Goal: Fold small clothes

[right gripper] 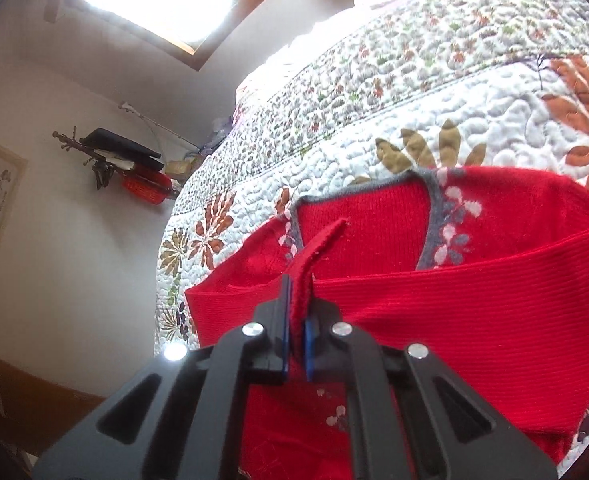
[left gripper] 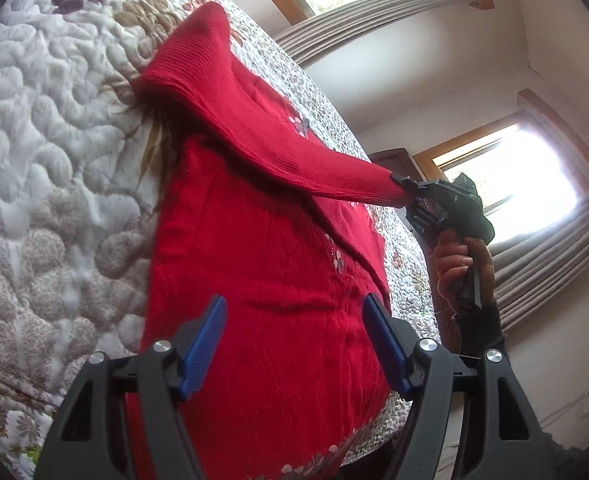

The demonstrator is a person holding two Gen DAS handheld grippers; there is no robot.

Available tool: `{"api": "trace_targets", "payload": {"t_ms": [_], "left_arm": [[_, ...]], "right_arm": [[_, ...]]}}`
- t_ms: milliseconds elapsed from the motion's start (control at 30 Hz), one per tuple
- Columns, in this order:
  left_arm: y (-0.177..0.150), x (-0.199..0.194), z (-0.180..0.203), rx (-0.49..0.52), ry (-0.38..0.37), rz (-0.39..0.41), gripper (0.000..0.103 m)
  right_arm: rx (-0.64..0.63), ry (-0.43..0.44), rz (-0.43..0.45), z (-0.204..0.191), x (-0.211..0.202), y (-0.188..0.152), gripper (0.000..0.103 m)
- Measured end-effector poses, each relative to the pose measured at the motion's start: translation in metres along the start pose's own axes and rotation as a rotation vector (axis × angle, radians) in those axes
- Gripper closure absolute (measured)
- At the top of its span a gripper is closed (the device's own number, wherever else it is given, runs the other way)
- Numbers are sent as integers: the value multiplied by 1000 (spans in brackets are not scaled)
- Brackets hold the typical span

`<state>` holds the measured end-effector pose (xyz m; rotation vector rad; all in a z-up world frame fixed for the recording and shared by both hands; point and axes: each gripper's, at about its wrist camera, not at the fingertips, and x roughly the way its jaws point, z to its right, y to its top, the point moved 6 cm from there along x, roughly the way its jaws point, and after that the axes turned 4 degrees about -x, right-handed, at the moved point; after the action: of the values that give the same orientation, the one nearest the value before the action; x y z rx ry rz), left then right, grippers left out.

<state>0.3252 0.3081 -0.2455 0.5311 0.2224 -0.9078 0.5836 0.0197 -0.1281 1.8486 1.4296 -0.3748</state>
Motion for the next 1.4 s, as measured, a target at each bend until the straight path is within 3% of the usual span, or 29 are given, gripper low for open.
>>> {"api": "trace_targets", "payload": {"t_ms": [400, 800, 1067, 1167, 1200, 1233, 1333, 1367, 1400], "left_arm": [[-11, 5, -4, -9, 22, -19, 33], [-13, 11, 2, 2, 35, -37, 33], [-15, 16, 3, 7, 34, -50, 33], [-16, 17, 2, 10, 36, -54, 33], [-16, 16, 1, 10, 36, -55, 33], [-16, 17, 1, 9, 38, -56, 33], [-16, 19, -1, 7, 42, -59, 33], [-16, 20, -1, 7, 42, -59, 33], [-16, 20, -1, 7, 43, -60, 33]], "right_arm": [[60, -59, 104, 52, -81, 2, 99], [150, -76, 109, 113, -91, -29, 99], [186, -97, 78, 143, -77, -48, 99], [232, -66, 43, 155, -67, -55, 84], [245, -61, 48, 159, -66, -55, 75], [256, -52, 52, 161, -66, -55, 74], [266, -27, 43, 164, -63, -55, 75], [254, -35, 41, 163, -63, -55, 80], [236, -49, 43, 161, -63, -55, 96]]}}
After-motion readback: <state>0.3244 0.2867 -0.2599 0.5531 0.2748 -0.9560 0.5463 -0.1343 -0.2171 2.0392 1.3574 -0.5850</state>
